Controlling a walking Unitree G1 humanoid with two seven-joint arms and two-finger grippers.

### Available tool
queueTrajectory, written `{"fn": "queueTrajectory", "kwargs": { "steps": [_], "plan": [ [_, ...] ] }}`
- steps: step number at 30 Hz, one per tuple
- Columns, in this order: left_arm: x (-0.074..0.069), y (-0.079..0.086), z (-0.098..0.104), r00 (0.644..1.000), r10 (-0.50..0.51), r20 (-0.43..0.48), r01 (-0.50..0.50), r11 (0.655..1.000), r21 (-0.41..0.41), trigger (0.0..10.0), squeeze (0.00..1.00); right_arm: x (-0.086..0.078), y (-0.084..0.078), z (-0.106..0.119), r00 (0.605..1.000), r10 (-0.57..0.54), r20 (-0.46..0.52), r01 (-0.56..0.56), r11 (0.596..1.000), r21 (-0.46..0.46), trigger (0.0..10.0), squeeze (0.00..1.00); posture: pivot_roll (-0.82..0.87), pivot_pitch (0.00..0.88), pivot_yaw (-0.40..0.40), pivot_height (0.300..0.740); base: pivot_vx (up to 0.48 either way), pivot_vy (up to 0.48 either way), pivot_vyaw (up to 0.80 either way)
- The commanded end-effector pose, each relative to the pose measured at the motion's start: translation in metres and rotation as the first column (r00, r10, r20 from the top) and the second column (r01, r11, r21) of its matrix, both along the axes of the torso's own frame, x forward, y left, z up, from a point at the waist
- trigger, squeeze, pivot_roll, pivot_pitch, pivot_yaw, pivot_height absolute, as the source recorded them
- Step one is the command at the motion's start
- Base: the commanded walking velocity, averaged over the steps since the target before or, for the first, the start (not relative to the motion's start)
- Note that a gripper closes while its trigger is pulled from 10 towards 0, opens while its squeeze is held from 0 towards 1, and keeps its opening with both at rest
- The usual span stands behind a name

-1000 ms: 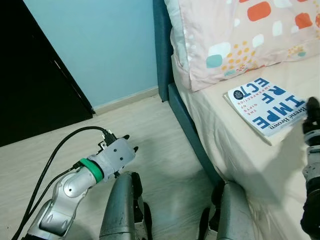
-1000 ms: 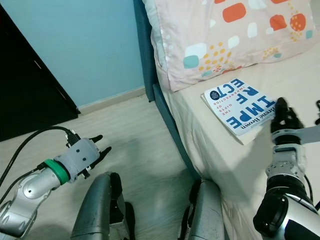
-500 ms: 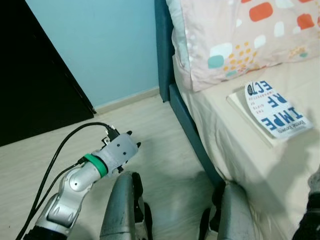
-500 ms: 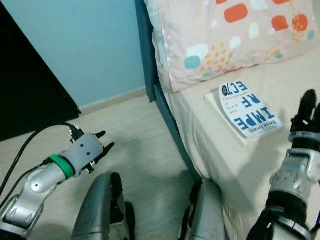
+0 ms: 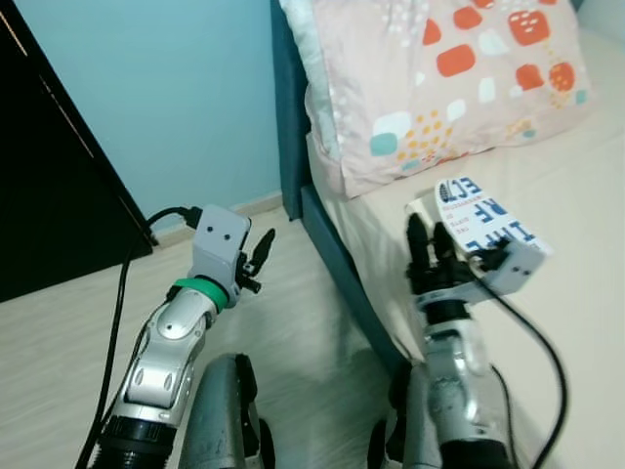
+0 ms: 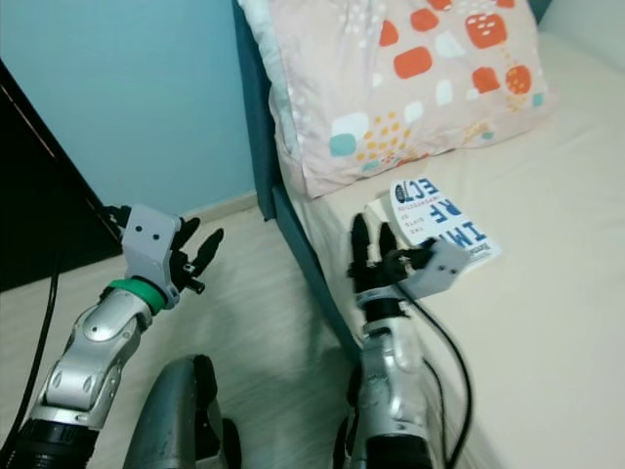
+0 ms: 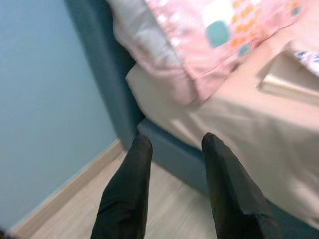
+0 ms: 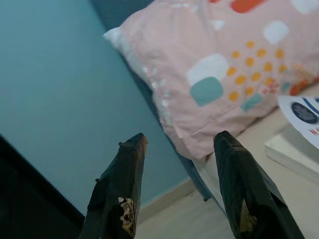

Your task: Clean up the room

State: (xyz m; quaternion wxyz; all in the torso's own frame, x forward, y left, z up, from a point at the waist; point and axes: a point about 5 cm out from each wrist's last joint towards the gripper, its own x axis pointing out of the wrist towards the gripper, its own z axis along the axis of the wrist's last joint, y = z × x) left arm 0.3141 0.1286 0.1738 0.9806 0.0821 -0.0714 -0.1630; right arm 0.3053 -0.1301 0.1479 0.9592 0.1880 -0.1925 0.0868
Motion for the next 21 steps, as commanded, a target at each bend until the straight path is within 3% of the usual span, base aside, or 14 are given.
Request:
{"fn": "queueTrajectory", "kwargs": {
  "steps": [1, 6, 10, 21],
  "plan": [
    [-0.003, -0.004, -0.001, 1.000, -0.016, -0.010, 0.016, 1.000, -0.013, 10.0, 0.00, -0.003, 0.005, -0.007, 1.000, -0.002, -0.017, 0.001, 0.999, -0.053, 10.0, 0.00, 0.09, 0.084, 0.051, 0.565, 0.000, 0.000, 0.00],
    [-0.006, -0.012, -0.007, 0.999, -0.018, -0.050, 0.016, 0.999, -0.050, 10.0, 0.00, -0.004, 0.017, -0.002, 0.999, 0.026, -0.046, -0.029, 0.997, -0.067, 10.0, 0.00, 0.09, 0.075, 0.045, 0.584, 0.000, 0.000, 0.00],
    [-0.008, -0.010, -0.021, 0.996, 0.006, -0.091, -0.009, 0.999, -0.037, 10.0, 0.00, -0.004, 0.018, -0.003, 0.998, 0.029, -0.063, -0.034, 0.996, -0.086, 10.0, 0.00, 0.09, 0.068, 0.026, 0.604, 0.000, 0.000, 0.00],
    [-0.006, -0.016, -0.026, 0.995, 0.009, -0.101, -0.012, 1.000, -0.023, 10.0, 0.00, -0.004, 0.020, -0.008, 0.997, 0.020, -0.077, -0.028, 0.994, -0.108, 10.0, 0.00, 0.08, 0.067, 0.017, 0.643, 0.000, 0.000, 0.00]
  ]
}}
